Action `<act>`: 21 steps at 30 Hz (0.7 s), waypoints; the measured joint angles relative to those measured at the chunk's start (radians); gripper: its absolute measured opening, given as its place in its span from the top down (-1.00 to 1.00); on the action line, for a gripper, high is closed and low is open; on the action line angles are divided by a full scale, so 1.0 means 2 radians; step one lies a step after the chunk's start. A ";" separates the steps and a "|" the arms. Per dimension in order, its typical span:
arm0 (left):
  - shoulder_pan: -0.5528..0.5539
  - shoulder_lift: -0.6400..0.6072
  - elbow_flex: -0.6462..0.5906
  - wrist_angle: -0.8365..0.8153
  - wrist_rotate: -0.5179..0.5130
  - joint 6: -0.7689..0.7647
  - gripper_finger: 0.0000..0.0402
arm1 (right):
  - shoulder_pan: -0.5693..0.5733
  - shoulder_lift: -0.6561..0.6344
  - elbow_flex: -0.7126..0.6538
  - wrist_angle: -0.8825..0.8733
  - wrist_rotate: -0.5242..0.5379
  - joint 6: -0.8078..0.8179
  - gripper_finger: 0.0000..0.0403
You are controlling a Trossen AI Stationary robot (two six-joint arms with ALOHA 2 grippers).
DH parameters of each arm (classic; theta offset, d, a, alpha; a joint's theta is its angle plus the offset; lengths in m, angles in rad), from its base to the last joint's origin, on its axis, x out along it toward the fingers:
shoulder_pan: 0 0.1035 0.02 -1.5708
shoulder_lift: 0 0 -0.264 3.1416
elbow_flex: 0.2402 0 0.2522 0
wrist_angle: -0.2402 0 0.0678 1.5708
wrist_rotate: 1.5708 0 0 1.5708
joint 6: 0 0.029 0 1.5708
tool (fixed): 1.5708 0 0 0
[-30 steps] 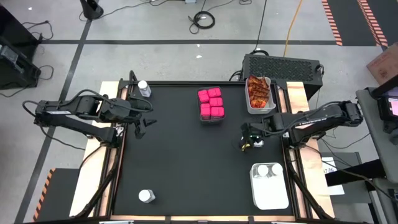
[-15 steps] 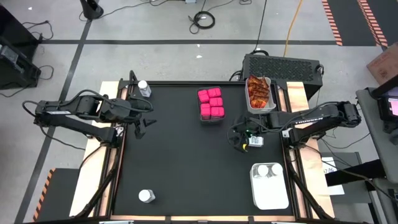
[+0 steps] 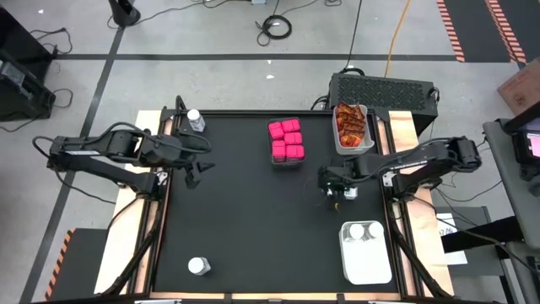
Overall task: Sort spices by type
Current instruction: Put the white seasoning bottle into the bottom white bin
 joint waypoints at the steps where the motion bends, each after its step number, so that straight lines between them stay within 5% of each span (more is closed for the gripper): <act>1: 0.000 0.003 0.000 0.003 0.000 0.000 -0.26 | -0.001 0.009 0.000 -0.001 -0.002 -0.010 -0.40; 15: 0.000 0.031 0.000 0.002 0.011 0.000 -0.26 | -0.003 0.132 0.002 0.021 0.005 -0.022 -0.38; 21: 0.000 0.031 0.000 0.002 0.012 0.001 -0.26 | -0.002 0.135 0.016 0.000 0.004 0.013 -0.14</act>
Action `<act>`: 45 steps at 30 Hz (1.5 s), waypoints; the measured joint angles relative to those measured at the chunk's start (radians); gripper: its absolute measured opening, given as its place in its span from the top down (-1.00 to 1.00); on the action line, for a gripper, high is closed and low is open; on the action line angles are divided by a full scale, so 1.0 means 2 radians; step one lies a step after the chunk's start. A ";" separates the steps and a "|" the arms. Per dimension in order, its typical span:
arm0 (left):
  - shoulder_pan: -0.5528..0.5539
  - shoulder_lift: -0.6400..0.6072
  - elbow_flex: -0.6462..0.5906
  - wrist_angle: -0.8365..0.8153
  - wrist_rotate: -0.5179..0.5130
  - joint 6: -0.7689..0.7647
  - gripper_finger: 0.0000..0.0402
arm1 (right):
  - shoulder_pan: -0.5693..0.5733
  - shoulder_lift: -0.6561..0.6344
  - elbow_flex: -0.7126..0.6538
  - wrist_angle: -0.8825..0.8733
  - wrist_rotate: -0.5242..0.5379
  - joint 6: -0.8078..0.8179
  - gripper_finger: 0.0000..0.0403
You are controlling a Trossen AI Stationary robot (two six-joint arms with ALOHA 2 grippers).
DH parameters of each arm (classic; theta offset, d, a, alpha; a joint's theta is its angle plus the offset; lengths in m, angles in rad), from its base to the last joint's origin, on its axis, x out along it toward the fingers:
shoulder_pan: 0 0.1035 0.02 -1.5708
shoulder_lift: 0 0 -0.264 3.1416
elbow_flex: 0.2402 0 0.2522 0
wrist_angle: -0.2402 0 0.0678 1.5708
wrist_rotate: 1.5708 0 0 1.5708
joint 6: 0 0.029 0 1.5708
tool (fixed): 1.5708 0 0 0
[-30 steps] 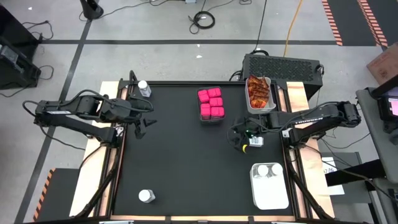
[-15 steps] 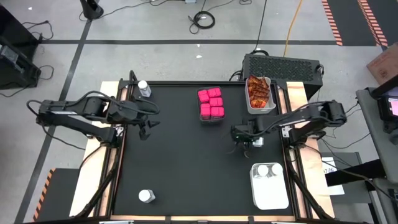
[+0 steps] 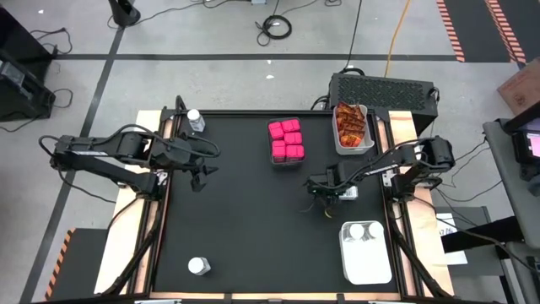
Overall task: Sort spices by type
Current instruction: Put the white seasoning bottle into the bottom white bin
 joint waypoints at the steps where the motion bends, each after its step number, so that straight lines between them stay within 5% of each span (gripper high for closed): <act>1: 0.000 0.000 0.000 0.000 0.000 0.000 -0.26 | 0.000 0.001 0.009 -0.013 0.004 0.004 -0.08; 7: 0.000 0.000 0.000 0.004 0.000 0.011 -0.26 | -0.005 0.001 0.091 -0.095 0.011 0.056 0.08; 14: 0.000 0.000 0.000 0.003 0.000 0.012 -0.26 | 0.003 0.000 0.207 -0.163 0.112 0.298 0.08; 26: 0.000 0.000 0.000 -0.016 0.003 0.018 -0.26 | 0.122 0.002 0.228 -0.031 0.494 0.520 0.05; 33: 0.000 0.000 0.000 -0.014 0.015 0.030 -0.26 | 0.150 0.092 0.228 0.013 0.504 0.601 0.05; 39: 0.000 0.000 0.000 -0.013 0.016 0.038 -0.26 | 0.166 0.157 0.227 0.126 0.560 0.576 0.04; 45: 0.000 0.000 0.000 -0.013 0.025 0.038 -0.26 | 0.167 0.183 0.227 0.171 0.550 0.574 0.00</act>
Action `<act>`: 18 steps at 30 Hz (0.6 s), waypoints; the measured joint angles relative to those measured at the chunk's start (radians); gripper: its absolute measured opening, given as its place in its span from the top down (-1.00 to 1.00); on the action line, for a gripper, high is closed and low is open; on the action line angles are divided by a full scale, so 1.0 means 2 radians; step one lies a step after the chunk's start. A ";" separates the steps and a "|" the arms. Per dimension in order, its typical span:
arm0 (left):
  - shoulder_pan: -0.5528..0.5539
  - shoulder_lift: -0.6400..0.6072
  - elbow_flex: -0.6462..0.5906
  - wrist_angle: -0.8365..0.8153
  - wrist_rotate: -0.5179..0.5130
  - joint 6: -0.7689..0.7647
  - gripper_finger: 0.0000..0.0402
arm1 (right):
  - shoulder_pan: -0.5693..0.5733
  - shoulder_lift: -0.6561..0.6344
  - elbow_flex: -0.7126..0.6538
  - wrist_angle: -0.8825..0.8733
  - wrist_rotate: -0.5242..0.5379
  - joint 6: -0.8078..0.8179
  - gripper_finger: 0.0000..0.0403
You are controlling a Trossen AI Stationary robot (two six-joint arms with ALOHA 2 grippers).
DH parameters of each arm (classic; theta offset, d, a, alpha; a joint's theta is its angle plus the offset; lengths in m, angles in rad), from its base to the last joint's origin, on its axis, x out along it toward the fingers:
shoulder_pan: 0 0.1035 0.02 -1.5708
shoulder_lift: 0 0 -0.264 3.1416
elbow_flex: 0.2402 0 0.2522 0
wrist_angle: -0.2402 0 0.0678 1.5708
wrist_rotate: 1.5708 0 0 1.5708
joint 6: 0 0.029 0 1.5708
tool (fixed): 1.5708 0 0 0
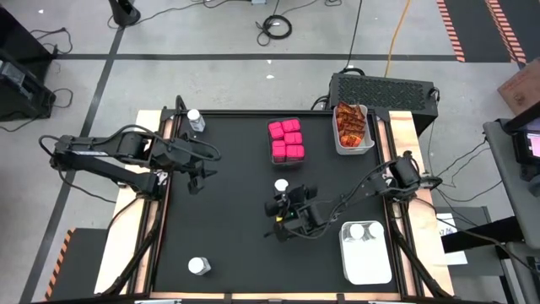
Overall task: Sort spices by type
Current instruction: Put the white seasoning bottle into the bottom white bin
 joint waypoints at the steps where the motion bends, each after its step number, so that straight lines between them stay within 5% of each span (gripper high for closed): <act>1: 0.000 0.000 0.000 0.000 0.001 0.000 -0.26 | 0.000 0.000 0.000 0.002 -0.004 0.002 0.00; 18: 0.000 0.000 0.000 0.007 0.001 0.000 -0.26 | -0.015 0.006 0.000 -0.004 -0.075 -0.043 -0.08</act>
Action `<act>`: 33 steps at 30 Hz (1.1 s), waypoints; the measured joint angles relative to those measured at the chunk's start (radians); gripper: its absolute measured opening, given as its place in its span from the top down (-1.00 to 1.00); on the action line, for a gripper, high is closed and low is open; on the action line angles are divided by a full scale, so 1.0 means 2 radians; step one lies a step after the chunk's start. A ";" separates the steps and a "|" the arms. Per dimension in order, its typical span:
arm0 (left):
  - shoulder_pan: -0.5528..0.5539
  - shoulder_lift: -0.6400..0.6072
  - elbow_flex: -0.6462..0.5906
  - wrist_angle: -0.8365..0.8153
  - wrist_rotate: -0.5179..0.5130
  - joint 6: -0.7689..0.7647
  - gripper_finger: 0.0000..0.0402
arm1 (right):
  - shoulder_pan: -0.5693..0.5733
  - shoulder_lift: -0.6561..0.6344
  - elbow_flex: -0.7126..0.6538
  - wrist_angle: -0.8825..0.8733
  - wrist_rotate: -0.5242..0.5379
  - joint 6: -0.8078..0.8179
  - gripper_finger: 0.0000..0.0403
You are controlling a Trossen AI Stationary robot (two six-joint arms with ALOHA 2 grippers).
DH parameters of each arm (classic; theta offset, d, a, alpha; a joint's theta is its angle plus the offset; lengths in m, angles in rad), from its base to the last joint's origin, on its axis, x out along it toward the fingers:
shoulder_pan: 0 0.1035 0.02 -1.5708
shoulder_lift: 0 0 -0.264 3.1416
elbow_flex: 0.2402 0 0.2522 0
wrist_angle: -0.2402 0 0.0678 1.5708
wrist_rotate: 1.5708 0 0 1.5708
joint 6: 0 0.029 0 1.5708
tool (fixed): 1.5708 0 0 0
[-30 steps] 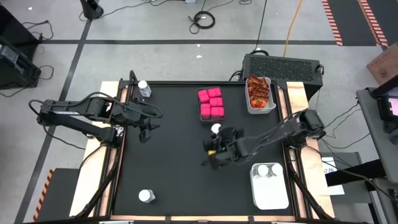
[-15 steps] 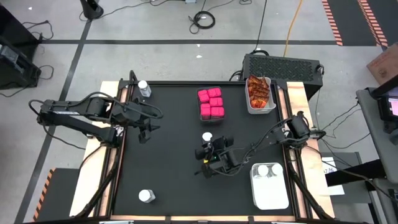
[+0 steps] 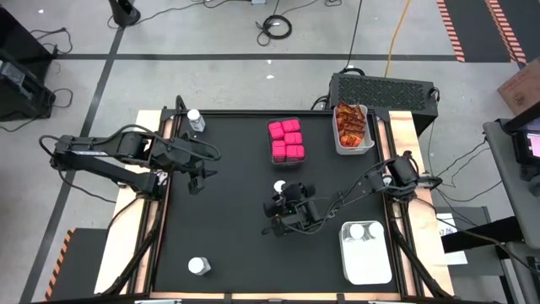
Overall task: Sort spices by type
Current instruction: Put the white seasoning bottle into the bottom white bin
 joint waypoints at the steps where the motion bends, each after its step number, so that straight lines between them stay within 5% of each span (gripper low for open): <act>1: 0.000 0.000 0.000 0.000 0.000 0.000 -0.26 | 0.000 0.000 0.000 0.000 0.005 -0.008 -0.11; 14: 0.000 0.000 0.000 -0.001 0.001 0.000 -0.26 | 0.001 -0.013 0.000 0.004 -0.014 -0.038 -0.49; 23: 0.000 0.000 0.000 -0.001 0.001 0.000 -0.26 | -0.001 -0.079 0.000 0.006 -0.019 -0.178 -0.51; 25: 0.000 0.000 0.000 -0.001 0.001 -0.001 -0.26 | -0.005 -0.100 0.000 0.007 -0.059 -0.234 -0.51; 33: 0.000 0.000 0.000 -0.001 0.015 -0.002 -0.26 | -0.067 -0.175 0.000 0.007 -0.354 -0.459 -0.51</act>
